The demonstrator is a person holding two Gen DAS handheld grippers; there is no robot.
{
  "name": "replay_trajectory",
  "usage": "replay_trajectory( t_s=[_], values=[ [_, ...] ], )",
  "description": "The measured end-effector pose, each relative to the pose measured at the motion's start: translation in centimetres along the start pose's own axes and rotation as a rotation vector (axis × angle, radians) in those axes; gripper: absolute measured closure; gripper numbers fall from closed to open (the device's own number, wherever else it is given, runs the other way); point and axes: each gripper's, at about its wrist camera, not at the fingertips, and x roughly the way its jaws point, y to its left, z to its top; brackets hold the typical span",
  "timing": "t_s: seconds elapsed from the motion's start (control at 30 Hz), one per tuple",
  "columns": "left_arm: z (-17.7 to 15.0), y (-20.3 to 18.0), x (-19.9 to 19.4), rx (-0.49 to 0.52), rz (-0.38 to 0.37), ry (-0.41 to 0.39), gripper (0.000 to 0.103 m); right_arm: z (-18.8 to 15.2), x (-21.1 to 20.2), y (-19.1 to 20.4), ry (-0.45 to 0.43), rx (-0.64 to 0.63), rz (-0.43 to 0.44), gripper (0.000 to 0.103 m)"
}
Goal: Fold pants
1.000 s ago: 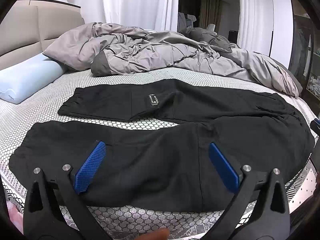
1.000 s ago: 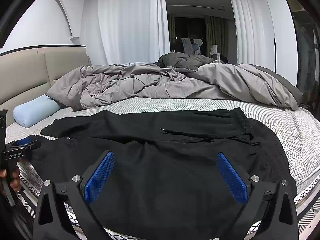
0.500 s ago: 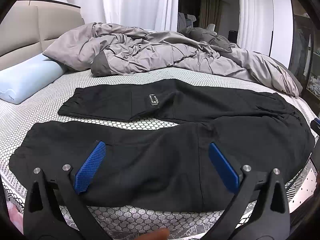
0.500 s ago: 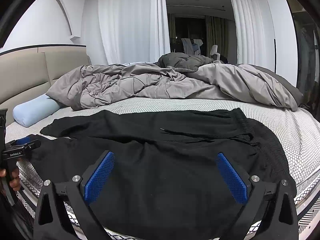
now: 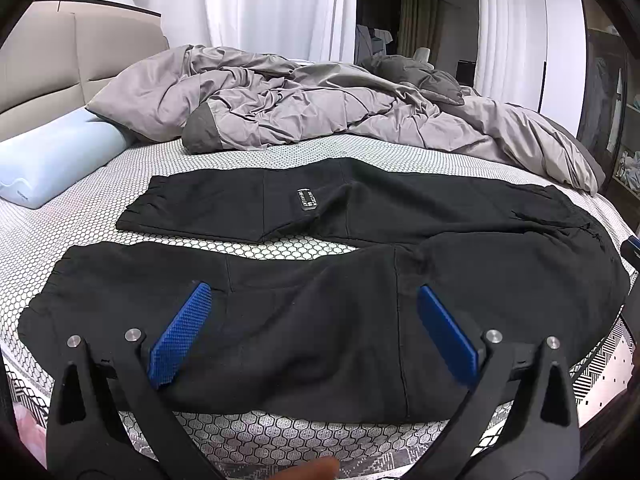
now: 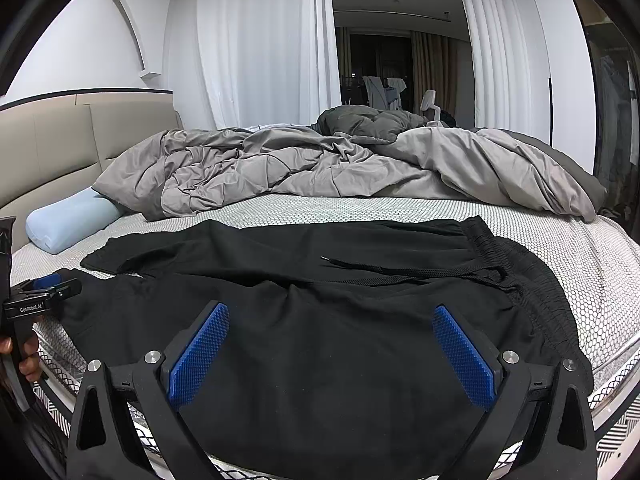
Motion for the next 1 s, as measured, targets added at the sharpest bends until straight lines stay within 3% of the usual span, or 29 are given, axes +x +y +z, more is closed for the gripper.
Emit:
replay_trajectory(
  t_s=[0.67, 1.0],
  values=[
    [0.1, 0.2, -0.4, -0.008, 0.003, -0.016, 0.001, -0.2, 0.4, -0.3, 0.015, 0.026, -0.004, 0.0],
    [0.7, 2.8, -1.6, -0.104, -0.019, -0.004, 0.001, 0.8, 0.8, -1.6, 0.05, 0.054, -0.014, 0.0]
  ],
)
